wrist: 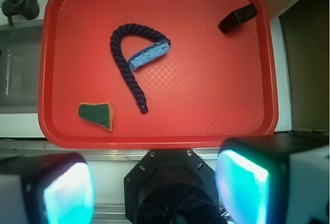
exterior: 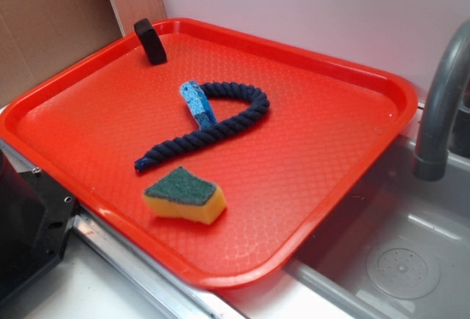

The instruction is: Grab the black box.

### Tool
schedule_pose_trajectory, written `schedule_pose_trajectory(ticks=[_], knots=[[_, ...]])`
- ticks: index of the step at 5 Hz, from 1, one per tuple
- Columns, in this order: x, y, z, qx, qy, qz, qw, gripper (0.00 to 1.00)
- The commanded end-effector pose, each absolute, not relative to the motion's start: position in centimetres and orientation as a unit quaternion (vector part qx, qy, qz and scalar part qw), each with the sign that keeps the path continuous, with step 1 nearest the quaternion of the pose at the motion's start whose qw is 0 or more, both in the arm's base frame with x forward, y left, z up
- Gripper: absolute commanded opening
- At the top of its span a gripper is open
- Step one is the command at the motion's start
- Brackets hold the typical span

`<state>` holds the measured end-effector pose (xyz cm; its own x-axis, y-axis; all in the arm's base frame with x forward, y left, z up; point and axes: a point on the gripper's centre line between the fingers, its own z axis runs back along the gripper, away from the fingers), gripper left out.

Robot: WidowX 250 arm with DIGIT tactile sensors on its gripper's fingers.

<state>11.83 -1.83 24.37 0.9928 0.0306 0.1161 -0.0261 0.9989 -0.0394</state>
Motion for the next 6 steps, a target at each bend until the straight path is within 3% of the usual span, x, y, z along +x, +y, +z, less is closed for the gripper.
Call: schedule_pose_trajectory(ticks=[1,2,3,6], knots=[[11.8,-1.8,24.4,-0.019,-0.058,0.014,0.998,1.0],[13.2,0.4,22.5,-0.008,-0.123,0.137,0.983,1.0],[15.8,3.0,21.4,0.022,-0.188,0.233,0.954,1.0],[15.8,3.0,21.4,0.022,-0.188,0.233,0.954,1.0]])
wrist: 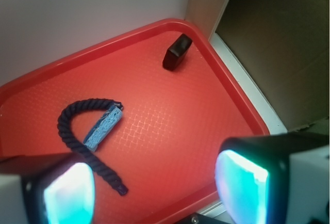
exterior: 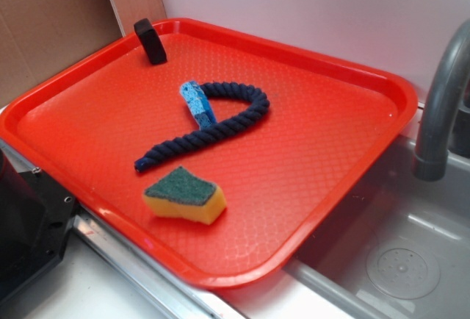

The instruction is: Grab the black box.

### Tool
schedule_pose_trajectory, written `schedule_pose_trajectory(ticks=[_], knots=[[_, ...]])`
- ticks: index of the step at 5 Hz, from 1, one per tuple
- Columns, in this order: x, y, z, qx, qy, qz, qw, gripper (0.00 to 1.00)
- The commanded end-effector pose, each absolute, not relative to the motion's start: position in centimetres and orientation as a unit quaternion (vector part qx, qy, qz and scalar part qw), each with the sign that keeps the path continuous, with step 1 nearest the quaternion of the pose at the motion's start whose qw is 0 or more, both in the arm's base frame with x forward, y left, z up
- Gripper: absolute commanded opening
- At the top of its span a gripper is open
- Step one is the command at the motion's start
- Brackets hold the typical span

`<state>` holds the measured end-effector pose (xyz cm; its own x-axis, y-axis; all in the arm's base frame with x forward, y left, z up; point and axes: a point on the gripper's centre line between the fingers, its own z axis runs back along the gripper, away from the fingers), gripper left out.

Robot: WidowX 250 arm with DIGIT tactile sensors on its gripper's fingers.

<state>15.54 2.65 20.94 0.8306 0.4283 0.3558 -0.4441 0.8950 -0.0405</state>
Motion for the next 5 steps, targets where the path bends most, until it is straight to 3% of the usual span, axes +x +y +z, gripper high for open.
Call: schedule_pose_trajectory(ticks=[1,2,3,4,5], knots=[[15.8,3.0,21.4,0.022,-0.188,0.233,0.954,1.0],[19.4,6.3,18.4,0.014,-0.183,0.304,0.935,1.0],[21.7,7.1,16.1,0.0,-0.196,0.331,0.923,1.0],[23.1,8.8,13.8,-0.01,-0.196,0.376,0.906,1.0],[24.6,10.8,11.3,-0.004,-0.169,0.413,0.895,1.0]])
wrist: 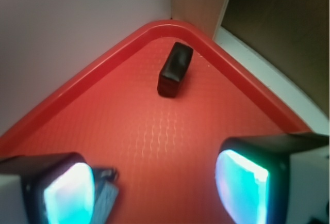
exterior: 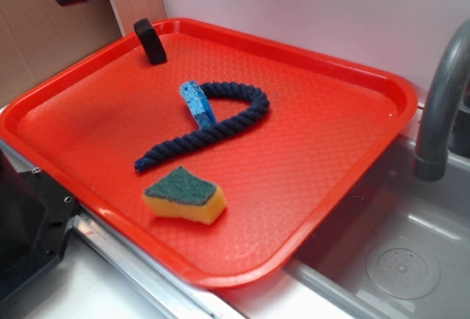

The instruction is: Grab the black box.

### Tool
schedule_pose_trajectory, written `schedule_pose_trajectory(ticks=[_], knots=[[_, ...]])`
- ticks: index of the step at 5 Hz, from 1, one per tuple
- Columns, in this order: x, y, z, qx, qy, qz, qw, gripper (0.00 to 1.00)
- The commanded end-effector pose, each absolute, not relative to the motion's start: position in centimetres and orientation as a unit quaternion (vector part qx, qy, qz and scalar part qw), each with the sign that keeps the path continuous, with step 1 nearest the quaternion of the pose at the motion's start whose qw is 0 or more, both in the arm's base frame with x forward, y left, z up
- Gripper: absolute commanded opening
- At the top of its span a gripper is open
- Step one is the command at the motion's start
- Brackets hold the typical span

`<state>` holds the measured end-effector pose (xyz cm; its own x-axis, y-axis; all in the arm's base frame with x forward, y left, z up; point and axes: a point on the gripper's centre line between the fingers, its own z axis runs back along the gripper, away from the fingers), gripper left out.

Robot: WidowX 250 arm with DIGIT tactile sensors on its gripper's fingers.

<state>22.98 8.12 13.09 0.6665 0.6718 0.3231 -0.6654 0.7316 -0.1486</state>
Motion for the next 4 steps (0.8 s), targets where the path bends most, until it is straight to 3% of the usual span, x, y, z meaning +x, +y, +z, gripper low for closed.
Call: schedule_pose_trajectory(ticks=[1,4], knots=[[25.8,13.0,8.7,0.021,-0.159,0.441,0.883,1.0],[28.8,15.3,5.2,0.023,-0.146,0.446,0.883,1.0]])
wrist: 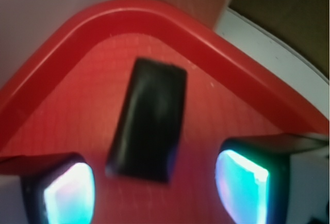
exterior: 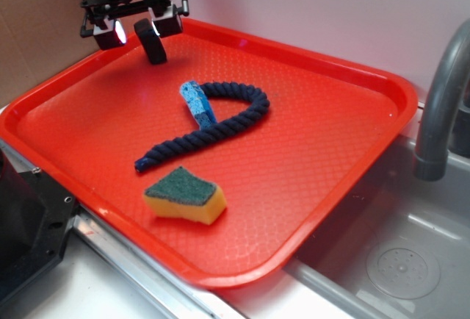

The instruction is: Grab the black box.

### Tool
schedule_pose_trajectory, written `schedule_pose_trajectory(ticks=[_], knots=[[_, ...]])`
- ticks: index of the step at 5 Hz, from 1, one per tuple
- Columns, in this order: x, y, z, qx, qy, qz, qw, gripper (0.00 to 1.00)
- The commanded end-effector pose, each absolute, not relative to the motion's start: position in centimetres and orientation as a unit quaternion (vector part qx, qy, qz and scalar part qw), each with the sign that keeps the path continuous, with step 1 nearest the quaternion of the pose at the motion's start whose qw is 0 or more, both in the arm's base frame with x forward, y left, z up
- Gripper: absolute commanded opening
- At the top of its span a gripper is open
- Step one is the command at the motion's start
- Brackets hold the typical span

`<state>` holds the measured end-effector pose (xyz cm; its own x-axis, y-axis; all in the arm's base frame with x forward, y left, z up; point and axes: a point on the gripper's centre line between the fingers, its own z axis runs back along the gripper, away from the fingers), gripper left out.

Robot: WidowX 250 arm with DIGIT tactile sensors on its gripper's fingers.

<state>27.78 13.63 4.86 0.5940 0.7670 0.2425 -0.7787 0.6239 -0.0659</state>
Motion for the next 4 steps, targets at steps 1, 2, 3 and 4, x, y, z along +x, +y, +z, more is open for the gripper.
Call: schedule_pose_trajectory(ticks=[1,2,3,4], knots=[[28.8,16.2,4.3,0.038,-0.141,0.452,0.88,1.0],[28.3,16.1,4.3,0.051,-0.133,0.454,0.879,0.0],[27.4,14.8,6.3,0.061,-0.142,0.422,0.893,0.0],[25.8,12.2,9.6,0.06,-0.178,0.359,0.914,0.0]])
